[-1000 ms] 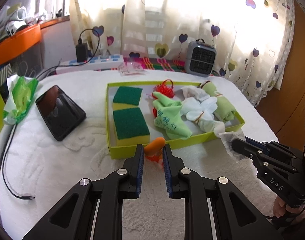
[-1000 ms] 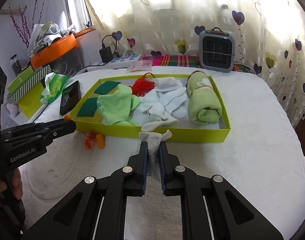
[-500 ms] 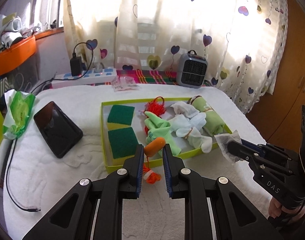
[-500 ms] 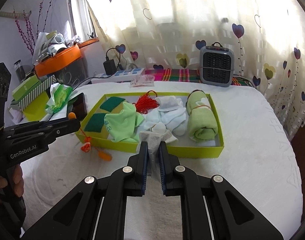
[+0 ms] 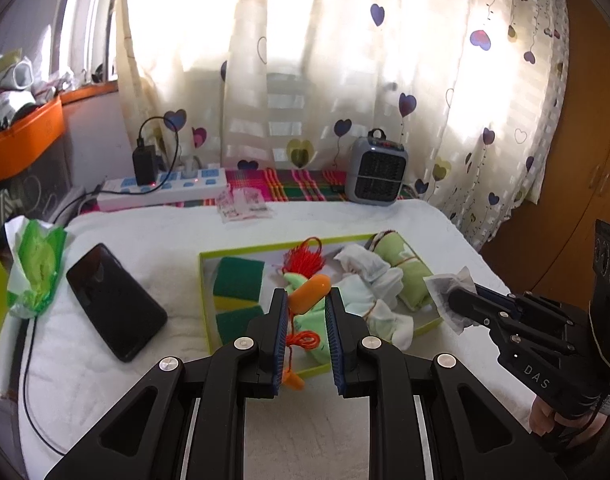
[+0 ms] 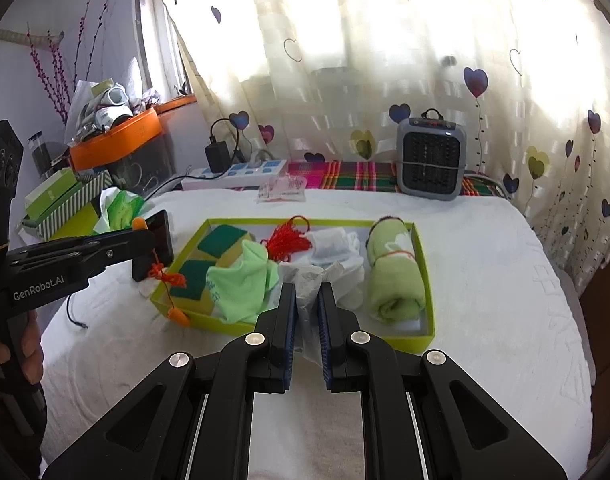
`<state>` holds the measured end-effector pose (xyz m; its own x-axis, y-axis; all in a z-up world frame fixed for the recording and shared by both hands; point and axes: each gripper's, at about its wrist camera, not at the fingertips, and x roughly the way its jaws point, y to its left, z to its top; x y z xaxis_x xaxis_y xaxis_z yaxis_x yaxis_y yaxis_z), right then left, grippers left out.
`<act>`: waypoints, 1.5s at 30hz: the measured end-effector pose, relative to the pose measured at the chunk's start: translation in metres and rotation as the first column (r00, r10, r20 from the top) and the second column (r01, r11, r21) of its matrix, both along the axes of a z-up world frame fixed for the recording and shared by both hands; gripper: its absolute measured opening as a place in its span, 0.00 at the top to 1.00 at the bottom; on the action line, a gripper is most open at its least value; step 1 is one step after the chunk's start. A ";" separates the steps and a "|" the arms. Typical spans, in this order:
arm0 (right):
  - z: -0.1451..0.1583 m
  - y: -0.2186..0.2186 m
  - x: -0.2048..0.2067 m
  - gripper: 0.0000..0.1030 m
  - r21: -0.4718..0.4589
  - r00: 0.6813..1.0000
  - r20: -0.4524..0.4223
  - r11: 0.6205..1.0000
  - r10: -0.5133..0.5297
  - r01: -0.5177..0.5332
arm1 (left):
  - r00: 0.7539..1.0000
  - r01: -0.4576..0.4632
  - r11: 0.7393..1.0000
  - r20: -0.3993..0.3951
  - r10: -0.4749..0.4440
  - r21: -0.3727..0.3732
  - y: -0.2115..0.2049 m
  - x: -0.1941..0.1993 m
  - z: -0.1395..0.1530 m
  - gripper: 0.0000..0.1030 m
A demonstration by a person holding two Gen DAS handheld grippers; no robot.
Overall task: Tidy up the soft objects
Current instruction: 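Carry the earplugs into the box with the left tool while the right tool carries the white cloth there, then release the earplugs onto the green cloth with the left tool while the right tool releases the white cloth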
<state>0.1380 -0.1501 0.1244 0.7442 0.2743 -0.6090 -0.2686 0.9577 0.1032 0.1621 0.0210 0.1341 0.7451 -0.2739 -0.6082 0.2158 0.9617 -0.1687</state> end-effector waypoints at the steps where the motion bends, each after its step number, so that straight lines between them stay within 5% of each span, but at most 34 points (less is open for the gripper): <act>1: 0.002 0.000 0.002 0.89 -0.001 1.000 0.004 1.000 0.000 0.000 | 1.000 0.001 1.000 0.000 -0.001 -0.003 0.000 0.002 0.001 0.83; 15: 0.009 0.004 0.036 0.89 -0.017 1.000 0.014 1.000 -0.006 0.007 | 1.000 0.026 1.000 0.014 -0.026 -0.007 -0.010 0.034 0.015 0.83; 45: -0.047 0.001 0.072 0.89 -0.047 0.991 -0.133 0.999 -0.028 0.022 | 0.978 0.093 0.996 -0.192 -0.087 0.020 -0.040 0.068 -0.068 0.83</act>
<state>0.2101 -0.1488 0.0774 0.6616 0.2266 -0.7148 -0.2313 0.9684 0.0930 0.2304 -0.0186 0.0658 0.5878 -0.3150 -0.7451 0.2681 0.9449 -0.1879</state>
